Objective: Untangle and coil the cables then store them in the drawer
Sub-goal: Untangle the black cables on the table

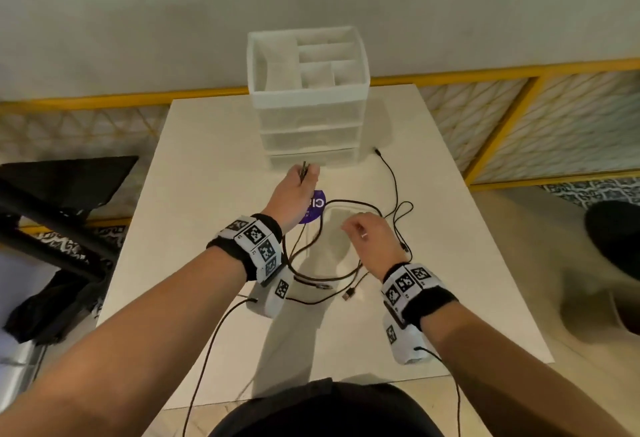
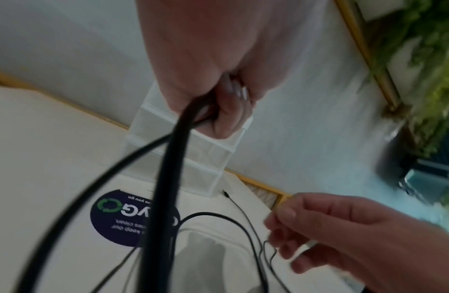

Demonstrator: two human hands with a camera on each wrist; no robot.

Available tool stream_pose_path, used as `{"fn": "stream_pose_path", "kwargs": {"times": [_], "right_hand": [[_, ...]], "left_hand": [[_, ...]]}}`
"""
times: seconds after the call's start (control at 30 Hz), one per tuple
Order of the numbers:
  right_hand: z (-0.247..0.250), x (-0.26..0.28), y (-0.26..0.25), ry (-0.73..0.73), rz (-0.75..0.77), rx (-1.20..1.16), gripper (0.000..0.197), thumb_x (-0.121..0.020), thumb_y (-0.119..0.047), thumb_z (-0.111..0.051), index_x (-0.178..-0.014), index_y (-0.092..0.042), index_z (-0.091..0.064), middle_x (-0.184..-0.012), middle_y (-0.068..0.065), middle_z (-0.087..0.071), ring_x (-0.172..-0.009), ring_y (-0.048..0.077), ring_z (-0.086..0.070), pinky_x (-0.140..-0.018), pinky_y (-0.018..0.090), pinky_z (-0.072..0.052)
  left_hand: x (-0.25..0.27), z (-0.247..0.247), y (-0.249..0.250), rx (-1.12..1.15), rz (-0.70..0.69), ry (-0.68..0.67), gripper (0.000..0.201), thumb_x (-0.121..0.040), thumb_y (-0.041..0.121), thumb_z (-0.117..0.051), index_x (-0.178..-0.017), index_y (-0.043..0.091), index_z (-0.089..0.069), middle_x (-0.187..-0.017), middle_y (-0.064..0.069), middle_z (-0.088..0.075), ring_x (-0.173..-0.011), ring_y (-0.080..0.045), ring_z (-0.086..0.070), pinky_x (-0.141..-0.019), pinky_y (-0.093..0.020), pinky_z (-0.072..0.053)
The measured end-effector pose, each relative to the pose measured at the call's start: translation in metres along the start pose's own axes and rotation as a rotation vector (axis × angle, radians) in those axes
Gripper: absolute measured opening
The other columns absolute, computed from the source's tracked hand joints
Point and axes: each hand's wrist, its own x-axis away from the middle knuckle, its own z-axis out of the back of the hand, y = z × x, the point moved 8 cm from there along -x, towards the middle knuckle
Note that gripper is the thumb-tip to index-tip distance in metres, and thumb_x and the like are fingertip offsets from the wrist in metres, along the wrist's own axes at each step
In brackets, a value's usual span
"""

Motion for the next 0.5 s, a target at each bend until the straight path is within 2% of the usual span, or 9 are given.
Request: {"fn": "stream_pose_path", "kwargs": {"times": [0.07,0.13,0.2,0.27,0.33,0.4,0.5], "right_hand": [[0.009,-0.012,0.022,0.002,-0.083,0.040,0.019,-0.093,-0.020,-0.050,-0.098,-0.011,-0.067,-0.101,0.008,-0.066,-0.092,0.023,-0.060,-0.082,0.029,-0.046],[0.005,-0.014,0.041,-0.076,-0.151,0.096,0.022,-0.092,-0.013,-0.047,-0.102,-0.015,-0.067,-0.108,0.007,-0.065,-0.096,0.023,-0.060,-0.084,0.025,-0.043],[-0.011,-0.009,0.048,-0.231,-0.098,0.207,0.029,-0.090,-0.008,-0.046,-0.104,-0.021,-0.068,-0.111,0.007,-0.064,-0.102,0.024,-0.059,-0.088,0.025,-0.042],[-0.033,0.003,0.053,-0.386,-0.008,0.302,0.033,-0.081,-0.005,-0.051,-0.101,-0.025,-0.069,-0.109,0.005,-0.062,-0.105,0.023,-0.057,-0.093,0.028,-0.044],[-0.048,0.014,0.056,-0.471,0.014,0.357,0.030,-0.076,-0.010,-0.059,-0.100,-0.027,-0.068,-0.109,0.003,-0.057,-0.106,0.022,-0.052,-0.095,0.033,-0.044],[-0.055,0.017,0.055,-0.471,0.052,0.438,0.024,-0.081,-0.021,-0.065,-0.104,-0.023,-0.065,-0.112,0.003,-0.055,-0.108,0.023,-0.047,-0.097,0.035,-0.041],[-0.060,0.016,0.049,-0.448,0.081,0.488,0.019,-0.089,-0.025,-0.059,-0.106,-0.018,-0.064,-0.113,0.008,-0.056,-0.110,0.026,-0.047,-0.095,0.035,-0.041]], "left_hand": [[-0.005,0.008,0.007,-0.131,-0.034,0.025,0.035,-0.096,0.050,-0.037,-0.099,0.016,-0.045,-0.075,0.005,-0.050,-0.069,-0.015,-0.048,-0.070,-0.031,-0.034],[-0.007,0.012,0.010,-0.153,-0.044,0.030,0.033,-0.093,0.049,-0.046,-0.101,0.016,-0.048,-0.087,0.002,-0.056,-0.081,-0.018,-0.054,-0.074,-0.031,-0.040],[-0.008,0.011,0.007,-0.145,-0.048,0.025,0.027,-0.091,0.043,-0.054,-0.101,0.018,-0.051,-0.094,0.001,-0.058,-0.088,-0.019,-0.057,-0.081,-0.033,-0.046],[-0.005,0.005,0.002,-0.169,-0.053,0.014,0.025,-0.092,0.038,-0.055,-0.104,0.016,-0.056,-0.097,0.002,-0.059,-0.091,-0.019,-0.056,-0.083,-0.031,-0.045],[-0.003,0.003,-0.004,-0.181,-0.048,0.007,0.034,-0.094,0.038,-0.051,-0.110,0.010,-0.058,-0.099,0.000,-0.060,-0.094,-0.020,-0.056,-0.084,-0.033,-0.043],[0.001,0.004,-0.012,-0.172,-0.032,0.001,0.040,-0.096,0.040,-0.047,-0.113,0.006,-0.059,-0.103,-0.006,-0.063,-0.097,-0.023,-0.058,-0.087,-0.035,-0.044],[0.006,0.010,-0.023,-0.177,0.006,0.013,0.044,-0.096,0.044,-0.045,-0.110,0.006,-0.063,-0.104,-0.012,-0.068,-0.095,-0.026,-0.061,-0.087,-0.039,-0.046]]}}
